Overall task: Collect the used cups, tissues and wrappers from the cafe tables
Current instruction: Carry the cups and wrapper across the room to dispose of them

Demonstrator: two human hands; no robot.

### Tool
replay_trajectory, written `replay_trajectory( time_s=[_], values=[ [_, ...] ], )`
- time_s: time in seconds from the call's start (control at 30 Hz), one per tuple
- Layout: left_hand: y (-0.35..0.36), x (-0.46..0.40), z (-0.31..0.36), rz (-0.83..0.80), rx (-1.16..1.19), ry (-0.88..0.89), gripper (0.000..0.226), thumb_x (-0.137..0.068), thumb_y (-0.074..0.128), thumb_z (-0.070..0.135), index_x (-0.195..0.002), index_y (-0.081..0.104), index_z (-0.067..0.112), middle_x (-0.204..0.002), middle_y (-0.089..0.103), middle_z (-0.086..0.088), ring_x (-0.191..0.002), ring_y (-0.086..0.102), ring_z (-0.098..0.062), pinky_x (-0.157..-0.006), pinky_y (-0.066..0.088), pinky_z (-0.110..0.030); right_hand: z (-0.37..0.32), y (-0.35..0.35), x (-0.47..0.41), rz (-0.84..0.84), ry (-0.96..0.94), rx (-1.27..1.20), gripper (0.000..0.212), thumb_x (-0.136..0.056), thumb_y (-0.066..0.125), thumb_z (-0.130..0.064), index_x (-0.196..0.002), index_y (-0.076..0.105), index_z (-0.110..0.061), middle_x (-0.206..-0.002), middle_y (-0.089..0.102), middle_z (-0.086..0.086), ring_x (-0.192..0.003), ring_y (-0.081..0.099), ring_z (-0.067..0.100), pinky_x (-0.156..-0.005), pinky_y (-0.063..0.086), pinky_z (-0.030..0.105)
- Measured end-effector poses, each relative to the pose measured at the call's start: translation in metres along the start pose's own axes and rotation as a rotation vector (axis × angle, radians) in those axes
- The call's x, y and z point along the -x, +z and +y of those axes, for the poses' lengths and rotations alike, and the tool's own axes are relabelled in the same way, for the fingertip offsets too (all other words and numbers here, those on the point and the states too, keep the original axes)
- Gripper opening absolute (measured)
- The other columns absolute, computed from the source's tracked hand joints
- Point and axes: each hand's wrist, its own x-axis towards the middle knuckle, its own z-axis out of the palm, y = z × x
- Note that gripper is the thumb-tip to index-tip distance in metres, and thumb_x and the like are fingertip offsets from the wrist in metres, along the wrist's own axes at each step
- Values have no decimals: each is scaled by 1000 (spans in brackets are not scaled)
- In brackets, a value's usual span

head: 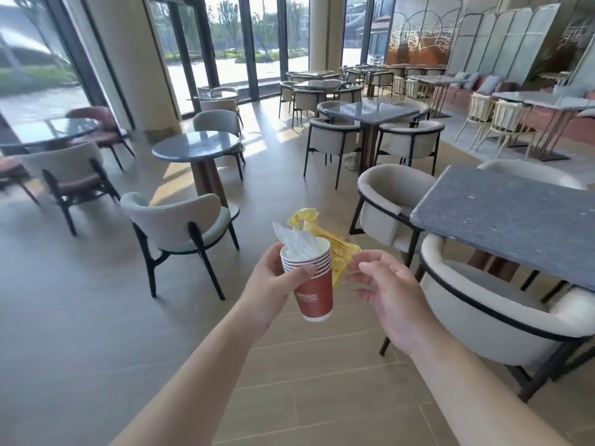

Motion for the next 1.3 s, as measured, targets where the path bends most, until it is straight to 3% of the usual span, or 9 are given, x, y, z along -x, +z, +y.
replay_trajectory(
  time_s=[0.1, 0.3, 0.5, 0.6, 0.77, 0.93, 1.17, 1.3],
  values=[
    [-13, -31, -11, 69, -13, -27, 45, -67, 84, 42, -110, 70, 41, -115, 76, 2, -108, 72, -16, -84, 52, -28, 13, 3, -45, -50, 21, -41, 16, -93, 54, -8, -97, 68, -14, -90, 72, 5, -85, 64, 20, -70, 48, 32],
    [-18, -117, -27, 195, -27, -50, 63, -63, 85, 41, -122, 65, 29, -117, 76, 1, -112, 71, -19, -93, 53, -36, 29, 1, -153, -141, 65, -107, 19, -95, 51, -5, -96, 68, -13, -88, 71, 6, -85, 63, 22, -69, 48, 33],
    [-8, -222, -5, 249, -56, -31, 70, -59, 84, 41, -124, 63, 24, -114, 77, 4, -105, 73, -11, -79, 55, -21, 2, -7, -275, -212, 66, -99, 9, -88, 59, -12, -92, 67, -15, -86, 71, 5, -84, 62, 22, -69, 48, 32],
    [-6, -270, 8, 264, -48, 23, 59, -69, 85, 27, -123, 63, 20, -112, 78, 4, -102, 73, -9, -77, 54, -17, -21, -8, -328, -240, 32, -77, 23, -72, 62, -24, -93, 68, -16, -86, 72, 4, -81, 65, 18, -68, 50, 31],
    [-18, -325, 16, 280, -48, 74, 55, -72, 82, 26, -124, 63, 23, -111, 78, 6, -102, 73, -8, -77, 54, -16, -37, 2, -391, -292, -1, -102, 24, -72, 61, -25, -92, 68, -16, -83, 72, 1, -80, 66, 16, -69, 51, 31],
    [-58, -374, 22, 335, -33, 98, 73, -61, 84, 41, -128, 62, 21, -115, 77, -1, -105, 73, -16, -80, 56, -23, -33, 34, -452, -320, -8, -105, 16, -81, 61, -17, -95, 67, -15, -86, 72, 3, -82, 66, 18, -68, 51, 31],
    [-142, -471, 4, 348, -2, 119, 53, -74, 77, 21, -125, 63, 18, -109, 78, 1, -98, 74, -12, -75, 56, -19, -7, 106, -557, -340, -7, -89, 25, -69, 65, -24, -92, 68, -16, -85, 72, 2, -80, 65, 17, -65, 51, 29],
    [-201, -549, -3, 331, 49, 127, 71, -63, 85, 29, -128, 61, 13, -109, 78, -2, -98, 74, -15, -76, 56, -24, 3, 147, -634, -275, 1, -69, 25, -73, 62, -23, -95, 68, -14, -88, 71, 4, -81, 65, 18, -64, 51, 29]
  ],
)
